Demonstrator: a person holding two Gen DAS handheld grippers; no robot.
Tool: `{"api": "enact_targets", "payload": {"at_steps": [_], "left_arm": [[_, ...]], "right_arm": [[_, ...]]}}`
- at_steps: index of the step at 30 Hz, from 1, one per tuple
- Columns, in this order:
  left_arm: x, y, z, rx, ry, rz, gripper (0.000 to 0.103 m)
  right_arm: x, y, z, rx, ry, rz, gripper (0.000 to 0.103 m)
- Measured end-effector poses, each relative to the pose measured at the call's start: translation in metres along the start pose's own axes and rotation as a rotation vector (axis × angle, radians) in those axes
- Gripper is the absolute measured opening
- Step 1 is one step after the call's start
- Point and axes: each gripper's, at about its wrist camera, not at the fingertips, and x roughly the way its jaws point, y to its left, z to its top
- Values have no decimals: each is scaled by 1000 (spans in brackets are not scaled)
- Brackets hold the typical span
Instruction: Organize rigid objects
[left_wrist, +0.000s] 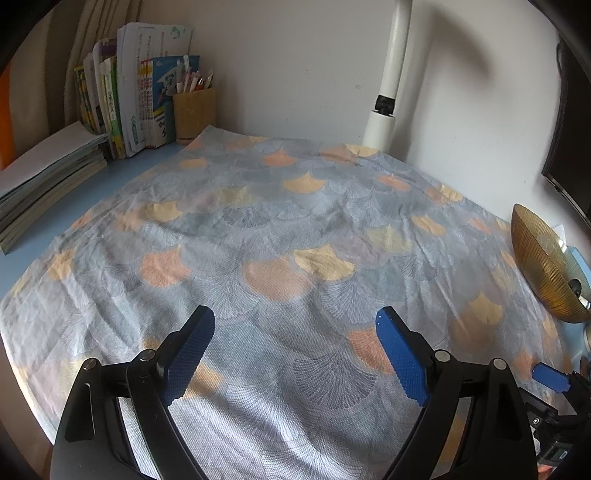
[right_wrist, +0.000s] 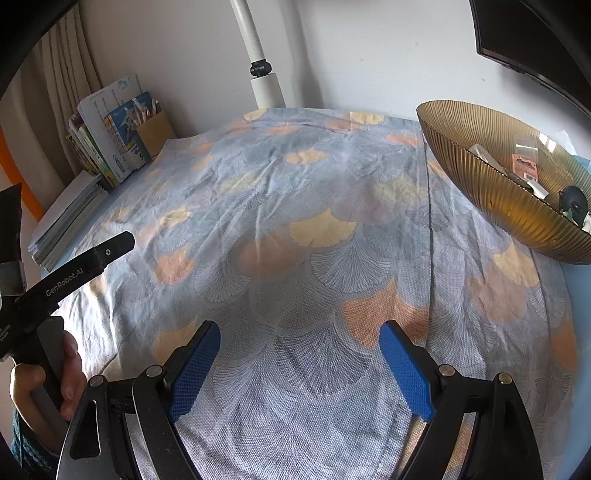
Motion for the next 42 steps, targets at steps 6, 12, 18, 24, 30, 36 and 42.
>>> {"api": "enact_targets", "payload": {"at_steps": [6,12,18,24,30,36,42], "left_arm": [[-1,-5,-2,43,-8,-2,89],[-3,-10,-3,74,-17,15,89],[-3,-7,-2,63,-10,13,89],[-1,-7,-1,69,-6,13,89],[-1,-6,-1,68,-2,14,89],[5,-5,-1,66,27,19,95],[5,-3,0,56,30,28,98]], "right_arm": [[0,1,0,-8,-2,-1,87],[0,1,0,-11,-2,0,87],[1,3,0,-24,-4,-4,87],[1,3,0,-27,-3,-3,87],[1,3,0,-20,2,0,87],[1,2,1,-17,4,-2,87],[3,0,0,-10,11,-3,87]]}}
